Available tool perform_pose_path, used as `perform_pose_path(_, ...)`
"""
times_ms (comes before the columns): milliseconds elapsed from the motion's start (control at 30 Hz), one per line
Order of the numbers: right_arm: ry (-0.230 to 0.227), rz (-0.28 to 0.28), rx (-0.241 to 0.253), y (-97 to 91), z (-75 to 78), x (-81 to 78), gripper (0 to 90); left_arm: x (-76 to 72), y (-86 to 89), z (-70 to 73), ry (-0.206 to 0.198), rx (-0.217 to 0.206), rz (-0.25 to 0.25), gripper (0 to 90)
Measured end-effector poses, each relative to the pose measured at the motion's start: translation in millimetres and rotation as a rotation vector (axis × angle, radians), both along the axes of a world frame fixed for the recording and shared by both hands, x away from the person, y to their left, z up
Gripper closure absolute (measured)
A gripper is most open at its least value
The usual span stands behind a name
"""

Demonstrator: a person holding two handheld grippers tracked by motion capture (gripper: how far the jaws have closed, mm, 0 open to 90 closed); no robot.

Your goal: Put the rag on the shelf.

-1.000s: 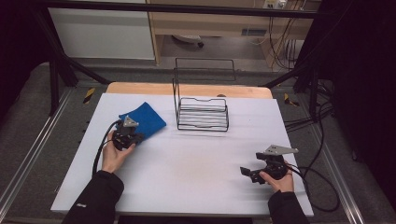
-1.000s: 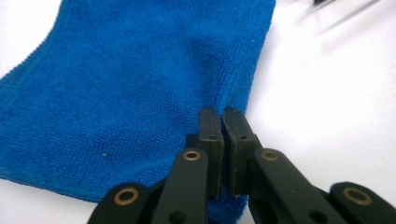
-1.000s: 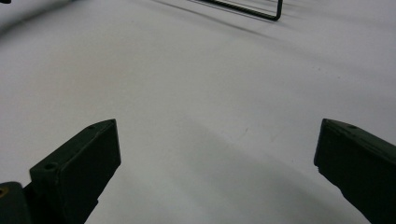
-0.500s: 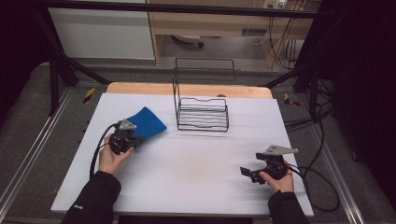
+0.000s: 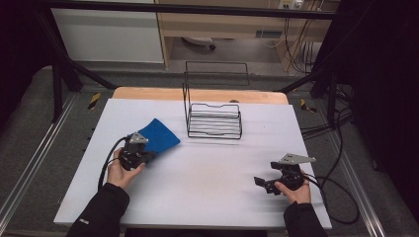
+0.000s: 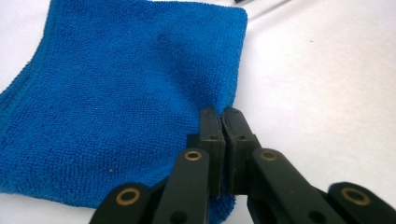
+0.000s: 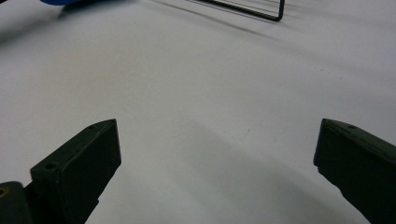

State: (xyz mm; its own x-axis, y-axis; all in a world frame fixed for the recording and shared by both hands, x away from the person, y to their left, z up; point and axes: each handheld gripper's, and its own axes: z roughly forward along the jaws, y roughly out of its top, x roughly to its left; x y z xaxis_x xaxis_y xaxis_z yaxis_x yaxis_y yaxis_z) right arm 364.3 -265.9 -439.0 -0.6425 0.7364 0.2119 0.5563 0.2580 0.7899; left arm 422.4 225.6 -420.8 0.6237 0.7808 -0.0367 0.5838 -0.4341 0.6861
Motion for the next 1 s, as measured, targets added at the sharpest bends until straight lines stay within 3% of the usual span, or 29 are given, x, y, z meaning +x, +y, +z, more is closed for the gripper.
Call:
perform_pose_path(200, 0.0, 0.0, 0.0, 0.1, 0.0, 0.0, 1.3, -13.9, -3.2, 1.4, 0.013, -0.036, -0.011, 87.3)
perform_pose_path(400, 0.0, -0.001, -0.002, 0.1, -0.2, 0.1, 1.3, -24.6, -10.4, 3.0, 0.012, -0.041, -0.032, 87.3)
perform_pose_path(1000, 0.0, -0.002, -0.003, 0.3, -0.2, 0.0, 1.4, -64.8, -62.4, 3.3, 0.054, -0.062, -0.152, 87.3)
